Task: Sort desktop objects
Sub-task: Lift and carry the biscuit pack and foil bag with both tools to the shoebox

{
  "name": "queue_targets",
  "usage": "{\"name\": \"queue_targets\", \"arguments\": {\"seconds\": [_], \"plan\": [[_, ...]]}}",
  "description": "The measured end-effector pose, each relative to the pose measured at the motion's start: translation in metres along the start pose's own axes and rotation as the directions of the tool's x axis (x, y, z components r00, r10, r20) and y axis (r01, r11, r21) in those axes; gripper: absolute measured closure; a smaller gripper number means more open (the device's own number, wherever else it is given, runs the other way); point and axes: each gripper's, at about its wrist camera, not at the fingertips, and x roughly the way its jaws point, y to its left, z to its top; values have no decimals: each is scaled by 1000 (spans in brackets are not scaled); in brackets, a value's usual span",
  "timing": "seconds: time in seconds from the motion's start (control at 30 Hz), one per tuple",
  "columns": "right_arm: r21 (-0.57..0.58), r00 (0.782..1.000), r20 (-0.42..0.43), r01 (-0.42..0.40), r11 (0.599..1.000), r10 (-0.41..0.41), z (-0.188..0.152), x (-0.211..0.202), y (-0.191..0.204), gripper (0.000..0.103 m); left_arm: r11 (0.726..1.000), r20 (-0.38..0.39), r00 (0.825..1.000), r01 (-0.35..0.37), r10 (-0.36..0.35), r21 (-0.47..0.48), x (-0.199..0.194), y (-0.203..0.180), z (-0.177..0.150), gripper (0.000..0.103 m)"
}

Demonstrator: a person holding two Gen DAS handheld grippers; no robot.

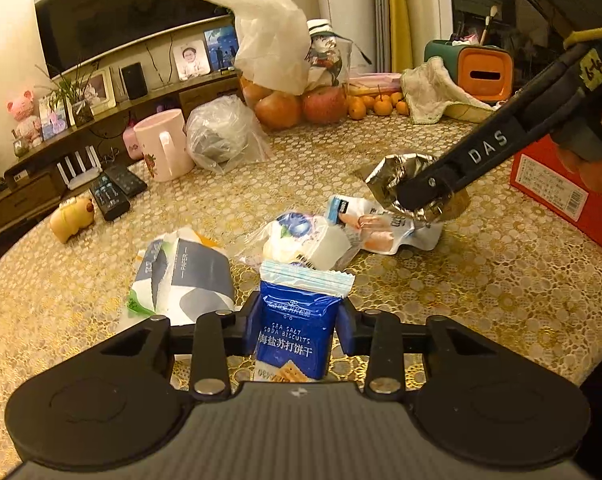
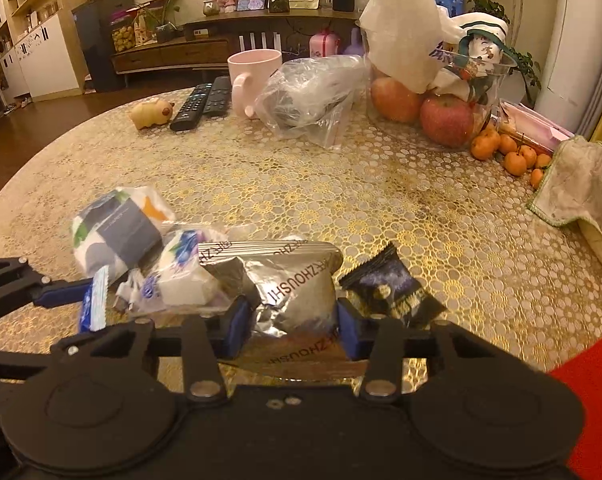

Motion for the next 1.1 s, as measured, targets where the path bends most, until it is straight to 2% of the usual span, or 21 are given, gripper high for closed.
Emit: {"name": "queue_targets", "arguments": {"seconds": [0.43,0.77,1.1], "plan": [[19,999,24,-32,999,31,-35,-56,8,59,1000,34,999,-3,3,-9,-45,-23,6,68],[52,997,59,-47,998,44,-61,-116,7,59,1000,85,996,10,-10,5,-85,-52,20,68],[85,991,136,5,996,-17,-72,-176,-21,59,998,132,990,37,-43,52,-111,-87,43,68]]}}
